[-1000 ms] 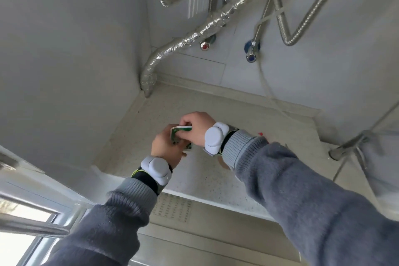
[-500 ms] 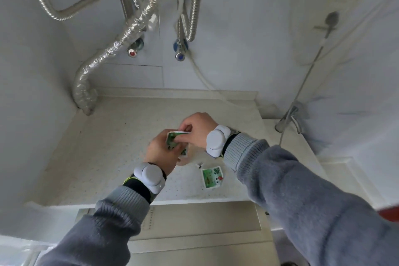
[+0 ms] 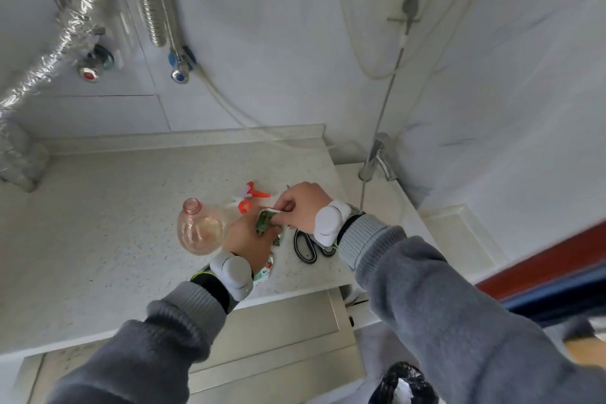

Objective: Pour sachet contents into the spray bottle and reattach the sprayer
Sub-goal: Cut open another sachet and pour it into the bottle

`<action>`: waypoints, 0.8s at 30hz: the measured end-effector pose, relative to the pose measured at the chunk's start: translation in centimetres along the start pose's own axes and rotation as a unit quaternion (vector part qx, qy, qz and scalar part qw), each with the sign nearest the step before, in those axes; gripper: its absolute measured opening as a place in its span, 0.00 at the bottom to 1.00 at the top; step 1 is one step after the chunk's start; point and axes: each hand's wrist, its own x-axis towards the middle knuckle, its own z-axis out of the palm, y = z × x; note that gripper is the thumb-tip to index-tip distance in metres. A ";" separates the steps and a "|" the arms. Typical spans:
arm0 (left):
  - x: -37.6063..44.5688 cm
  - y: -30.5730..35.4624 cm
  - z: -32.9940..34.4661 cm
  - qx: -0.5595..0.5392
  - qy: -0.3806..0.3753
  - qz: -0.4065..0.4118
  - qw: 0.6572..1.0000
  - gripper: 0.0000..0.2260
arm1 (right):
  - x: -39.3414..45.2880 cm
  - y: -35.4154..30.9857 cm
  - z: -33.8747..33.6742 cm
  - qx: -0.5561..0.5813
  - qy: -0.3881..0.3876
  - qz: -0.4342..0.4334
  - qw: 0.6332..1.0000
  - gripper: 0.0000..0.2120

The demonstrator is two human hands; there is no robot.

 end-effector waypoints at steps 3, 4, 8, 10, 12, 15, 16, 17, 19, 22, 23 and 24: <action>0.1 -0.1 2.2 -0.026 -0.023 -0.022 0.999 0.07 | -1.0 2.4 -0.1 0.010 -0.019 0.037 0.999 0.08; 0.1 -0.1 2.8 -0.029 -0.029 -0.028 0.999 0.06 | -1.3 3.0 -0.2 0.025 -0.021 0.051 0.998 0.08; 0.5 -0.7 4.4 -0.004 -0.034 -0.033 0.999 0.06 | -2.0 5.1 0.1 0.053 -0.011 0.083 0.995 0.08; 0.7 -1.2 4.9 0.012 -0.036 -0.036 0.999 0.05 | -2.0 6.3 0.5 0.047 0.003 0.111 0.993 0.17; 0.7 -1.6 5.4 0.023 -0.035 -0.044 0.998 0.05 | -1.6 7.7 1.0 0.016 0.006 0.153 0.988 0.21; 0.8 -2.1 6.0 0.020 -0.029 -0.060 0.998 0.05 | -0.5 8.9 2.1 -0.052 -0.014 0.204 0.977 0.23; 0.8 -2.2 6.1 0.013 -0.027 -0.064 0.997 0.06 | -0.1 9.0 2.4 -0.057 -0.018 0.211 0.976 0.23; 1.0 -2.1 6.2 0.007 -0.024 -0.067 0.997 0.05 | 0.3 9.1 2.7 -0.060 -0.021 0.212 0.975 0.23; 1.2 -1.8 6.2 -0.001 -0.022 -0.069 0.997 0.04 | 0.9 8.9 2.9 -0.078 -0.031 0.206 0.975 0.22; 1.6 -1.3 5.9 -0.022 -0.011 -0.073 0.997 0.04 | 1.6 8.1 3.1 -0.109 -0.055 0.202 0.972 0.18; 1.7 -1.0 5.6 -0.025 -0.009 -0.073 0.997 0.04 | 1.8 7.8 3.1 -0.122 -0.063 0.202 0.970 0.17; 1.5 -0.9 5.7 -0.026 -0.012 -0.072 0.997 0.04 | 1.8 7.8 3.3 -0.130 -0.070 0.208 0.967 0.15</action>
